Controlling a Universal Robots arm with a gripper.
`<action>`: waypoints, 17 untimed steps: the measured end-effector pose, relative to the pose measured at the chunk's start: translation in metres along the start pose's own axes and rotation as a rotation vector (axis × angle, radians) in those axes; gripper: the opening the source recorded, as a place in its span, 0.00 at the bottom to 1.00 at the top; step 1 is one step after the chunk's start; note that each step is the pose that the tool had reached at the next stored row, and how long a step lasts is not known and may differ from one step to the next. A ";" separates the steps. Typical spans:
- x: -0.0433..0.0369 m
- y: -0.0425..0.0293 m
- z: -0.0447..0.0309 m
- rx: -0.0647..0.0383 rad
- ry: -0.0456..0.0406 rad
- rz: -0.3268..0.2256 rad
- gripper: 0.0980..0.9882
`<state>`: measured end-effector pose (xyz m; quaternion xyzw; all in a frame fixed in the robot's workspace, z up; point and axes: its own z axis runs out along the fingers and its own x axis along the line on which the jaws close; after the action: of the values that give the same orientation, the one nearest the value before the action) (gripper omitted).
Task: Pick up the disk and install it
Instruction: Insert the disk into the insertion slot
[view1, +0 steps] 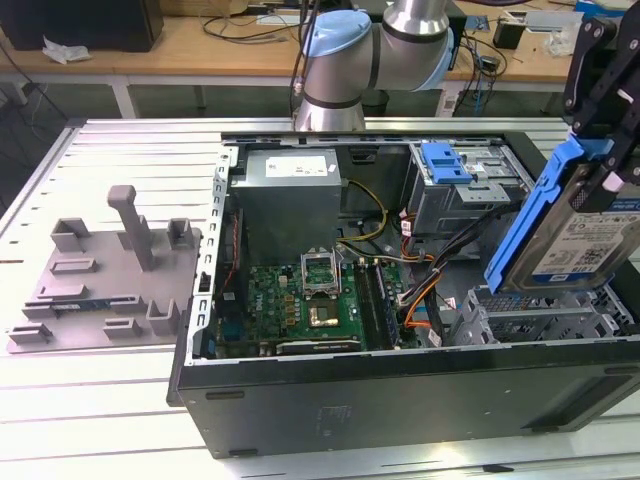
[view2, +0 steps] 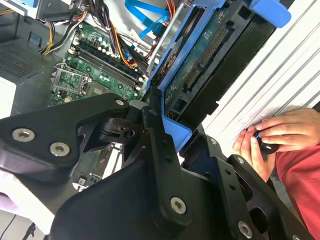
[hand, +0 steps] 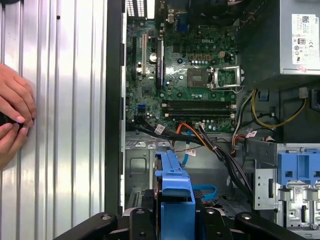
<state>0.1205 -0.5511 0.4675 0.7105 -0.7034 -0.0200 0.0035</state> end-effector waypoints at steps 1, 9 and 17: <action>-0.0001 0.0000 0.0002 0.000 -0.0001 0.000 0.30; -0.0019 0.0001 0.0020 0.000 0.0001 0.000 0.30; -0.0035 0.0000 0.0056 0.000 0.0010 -0.008 0.30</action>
<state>0.1203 -0.5475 0.4621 0.7134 -0.7004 -0.0197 0.0038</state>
